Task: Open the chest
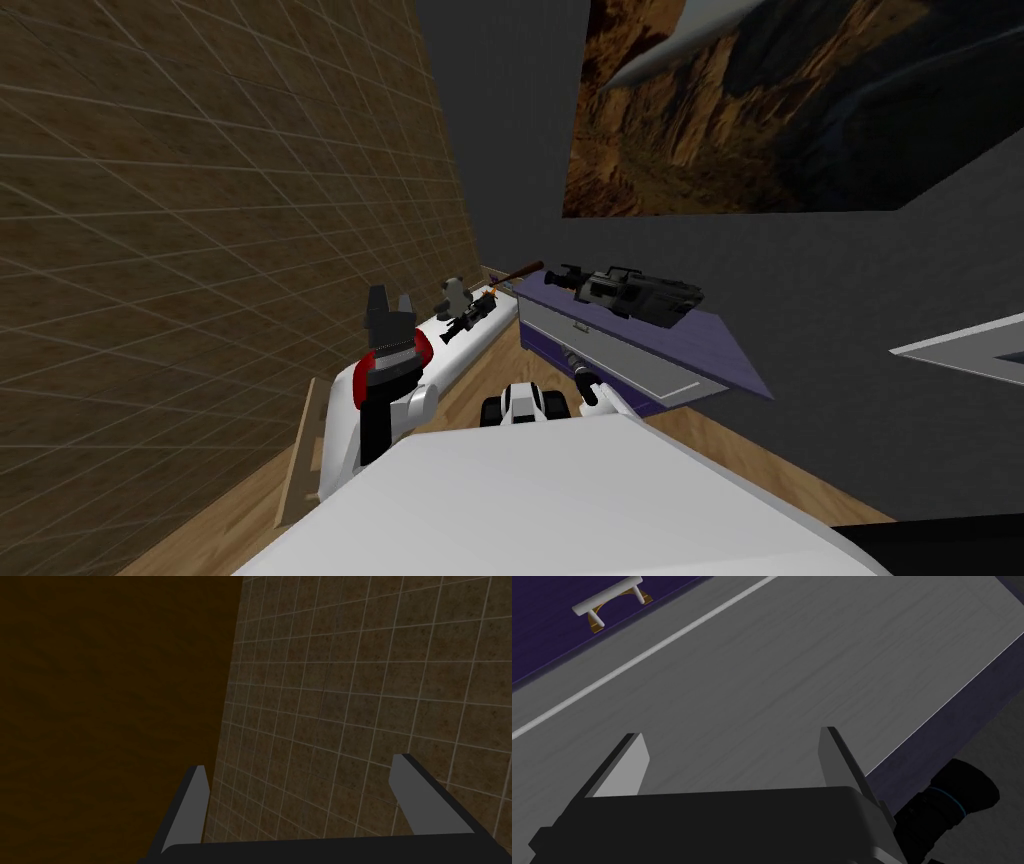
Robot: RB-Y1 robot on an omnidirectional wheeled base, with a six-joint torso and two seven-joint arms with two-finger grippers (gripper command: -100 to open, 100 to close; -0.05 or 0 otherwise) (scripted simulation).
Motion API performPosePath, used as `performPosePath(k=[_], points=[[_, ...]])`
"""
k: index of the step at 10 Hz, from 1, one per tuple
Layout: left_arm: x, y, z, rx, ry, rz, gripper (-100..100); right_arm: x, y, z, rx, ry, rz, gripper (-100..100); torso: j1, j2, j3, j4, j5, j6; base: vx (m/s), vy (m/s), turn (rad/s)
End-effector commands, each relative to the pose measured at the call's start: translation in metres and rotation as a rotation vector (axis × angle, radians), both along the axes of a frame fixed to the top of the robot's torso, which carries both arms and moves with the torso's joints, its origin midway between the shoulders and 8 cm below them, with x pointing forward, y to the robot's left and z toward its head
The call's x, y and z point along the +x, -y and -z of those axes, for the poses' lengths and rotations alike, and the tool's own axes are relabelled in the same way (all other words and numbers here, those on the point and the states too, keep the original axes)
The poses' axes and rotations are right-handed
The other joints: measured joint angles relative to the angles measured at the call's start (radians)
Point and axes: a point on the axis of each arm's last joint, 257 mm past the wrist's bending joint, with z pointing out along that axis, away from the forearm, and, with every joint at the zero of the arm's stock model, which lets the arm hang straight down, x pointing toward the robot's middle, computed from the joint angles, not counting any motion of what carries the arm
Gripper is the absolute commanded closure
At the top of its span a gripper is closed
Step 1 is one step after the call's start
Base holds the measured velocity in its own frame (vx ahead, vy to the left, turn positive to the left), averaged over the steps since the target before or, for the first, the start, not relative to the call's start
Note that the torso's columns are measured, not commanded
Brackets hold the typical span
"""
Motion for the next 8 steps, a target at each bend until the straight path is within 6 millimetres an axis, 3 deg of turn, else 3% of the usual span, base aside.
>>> performPosePath(k=[1, 2, 4, 8], points=[[0.000, 0.000, 0.000, 0.000, 0.000, 0.000, 0, -0.015, 0.014, 0.021, -0.051, -0.075, 0.027, -100, -0.001, 0.000, 0.000, 0.000, 0.000, 0.001, 0.009, 0.009, -0.027], [0.000, 0.000, 0.000, 0.000, 0.000, 0.000, 0, -0.025, 0.021, 0.038, -0.108, -0.125, 0.019, -100, -0.002, 0.000, 0.000, 0.000, 0.000, 0.001, 0.010, 0.021, 0.199], [0.000, 0.000, 0.000, 0.000, 0.000, 0.000, 0, -0.033, 0.031, 0.044, -0.127, -0.161, 0.051, -100, -0.001, 0.000, 0.000, 0.000, 0.000, 0.001, 0.014, 0.015, 0.045], [0.000, 0.000, 0.000, 0.000, 0.000, 0.000, 0, -0.069, 0.062, 0.077, -0.279, -0.302, 0.082, -100, 0.000, -0.001, 0.000, 0.000, 0.000, 0.000, 0.017, 0.032, 0.149]])
